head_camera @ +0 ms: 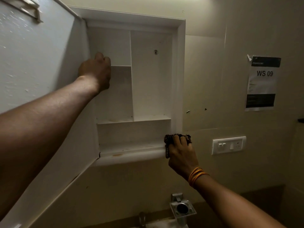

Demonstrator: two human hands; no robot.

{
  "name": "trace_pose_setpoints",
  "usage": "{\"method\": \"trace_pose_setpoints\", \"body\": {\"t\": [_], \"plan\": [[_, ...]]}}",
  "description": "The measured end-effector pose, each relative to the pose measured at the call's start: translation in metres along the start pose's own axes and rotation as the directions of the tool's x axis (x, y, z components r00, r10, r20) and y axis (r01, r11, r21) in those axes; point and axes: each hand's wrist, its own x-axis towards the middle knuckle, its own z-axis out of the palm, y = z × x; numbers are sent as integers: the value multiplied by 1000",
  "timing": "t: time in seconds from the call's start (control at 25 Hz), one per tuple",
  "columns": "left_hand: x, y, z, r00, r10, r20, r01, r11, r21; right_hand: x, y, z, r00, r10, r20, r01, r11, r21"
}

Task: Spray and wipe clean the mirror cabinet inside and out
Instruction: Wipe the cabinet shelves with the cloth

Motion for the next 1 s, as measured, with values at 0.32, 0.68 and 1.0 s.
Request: {"method": "trace_pose_setpoints", "body": {"t": [0.32, 0.68, 1.0], "plan": [[1, -7, -9, 999, -6, 32, 7, 1000, -30, 100, -21, -89, 571, 566, 595, -550, -275, 789], [-4, -4, -9, 998, 24, 61, -22, 999, -40, 204, -23, -146, 751, 281, 597, -353, -593, 724], [-9, 5, -1, 999, -17, 35, 18, 1000, -16, 295, -44, -182, 852, 208, 481, -367, -419, 831]]}}
